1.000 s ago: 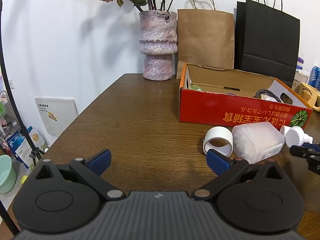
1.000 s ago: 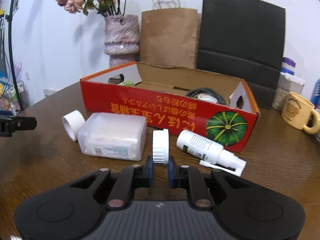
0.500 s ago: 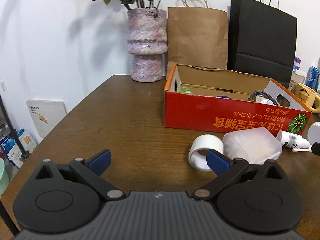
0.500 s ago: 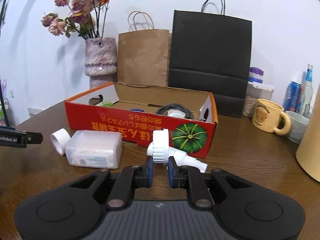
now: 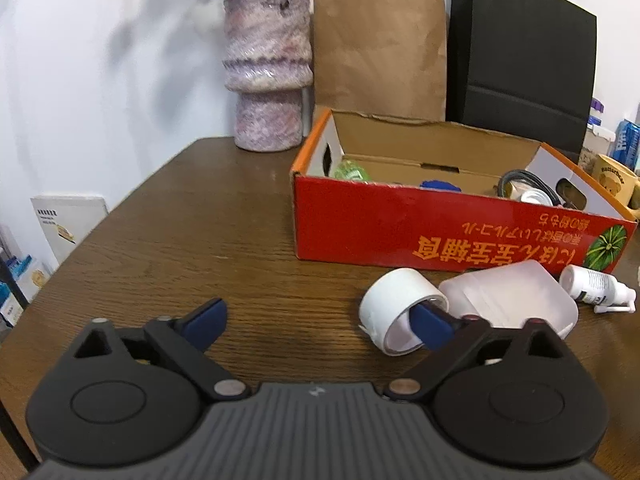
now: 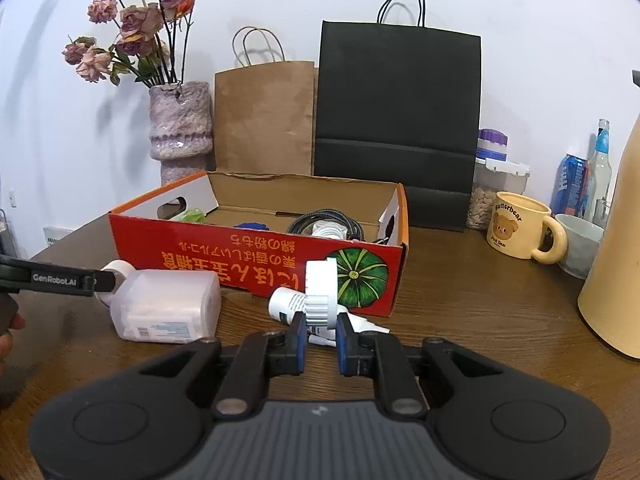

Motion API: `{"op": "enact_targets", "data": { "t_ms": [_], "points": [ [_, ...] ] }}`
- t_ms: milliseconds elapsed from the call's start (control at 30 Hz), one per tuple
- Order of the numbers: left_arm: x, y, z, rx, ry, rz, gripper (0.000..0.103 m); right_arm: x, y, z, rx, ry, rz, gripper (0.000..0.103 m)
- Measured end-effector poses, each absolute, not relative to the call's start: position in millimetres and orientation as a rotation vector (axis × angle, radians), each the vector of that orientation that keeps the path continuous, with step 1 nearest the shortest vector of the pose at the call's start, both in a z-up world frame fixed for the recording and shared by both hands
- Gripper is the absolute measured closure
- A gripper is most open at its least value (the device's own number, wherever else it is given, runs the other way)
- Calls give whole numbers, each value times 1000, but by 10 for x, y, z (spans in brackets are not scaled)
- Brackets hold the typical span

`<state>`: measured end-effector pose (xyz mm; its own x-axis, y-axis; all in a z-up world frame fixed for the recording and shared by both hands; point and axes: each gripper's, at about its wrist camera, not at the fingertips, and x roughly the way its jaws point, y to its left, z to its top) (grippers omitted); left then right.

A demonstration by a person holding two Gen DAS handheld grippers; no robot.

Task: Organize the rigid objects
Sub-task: 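Grasp the white tape roll with the left gripper while the right gripper holds the spray bottle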

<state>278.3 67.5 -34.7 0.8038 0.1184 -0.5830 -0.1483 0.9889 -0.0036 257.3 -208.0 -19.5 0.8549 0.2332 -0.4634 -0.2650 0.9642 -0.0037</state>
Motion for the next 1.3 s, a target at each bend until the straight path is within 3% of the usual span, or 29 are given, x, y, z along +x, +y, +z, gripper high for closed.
{"op": "enact_targets", "data": {
  "t_ms": [167, 333, 433, 533, 667, 700, 733, 767, 933, 1100, 1200, 1300],
  "points": [
    [2795, 645, -362, -54, 623, 107, 23, 2577, -2073, -202, -71, 481, 260, 89],
    [2807, 667, -399, -74, 642, 92, 77, 2579, -2065, -207, -74, 481, 258, 89],
    [2767, 696, -382, -94, 622, 75, 85, 2573, -2059, -207, -76, 477, 258, 89],
    [2756, 704, -373, -97, 612, 78, 91, 2567, -2061, -207, -77, 475, 258, 89],
    [2759, 694, -375, -94, 617, 82, 90, 2558, -2063, -203, -80, 473, 260, 89],
    [2748, 691, -371, -90, 615, 93, 83, 2556, -2061, -202, -80, 472, 261, 89],
    [2735, 690, -363, -87, 611, 97, 67, 2553, -2062, -199, -80, 471, 261, 89],
    [2701, 690, -351, -90, 601, 96, 58, 2552, -2064, -196, -79, 471, 261, 89],
    [2639, 634, -323, -64, 573, 88, 56, 2547, -2082, -186, -75, 469, 267, 89],
    [2740, 634, -372, -72, 610, 87, 59, 2552, -2073, -194, -81, 473, 273, 89],
    [2715, 642, -369, -81, 602, 64, 95, 2558, -2076, -198, -83, 475, 272, 89],
    [2651, 627, -336, -76, 563, 61, 97, 2558, -2074, -198, -84, 474, 273, 89]
  ]
}}
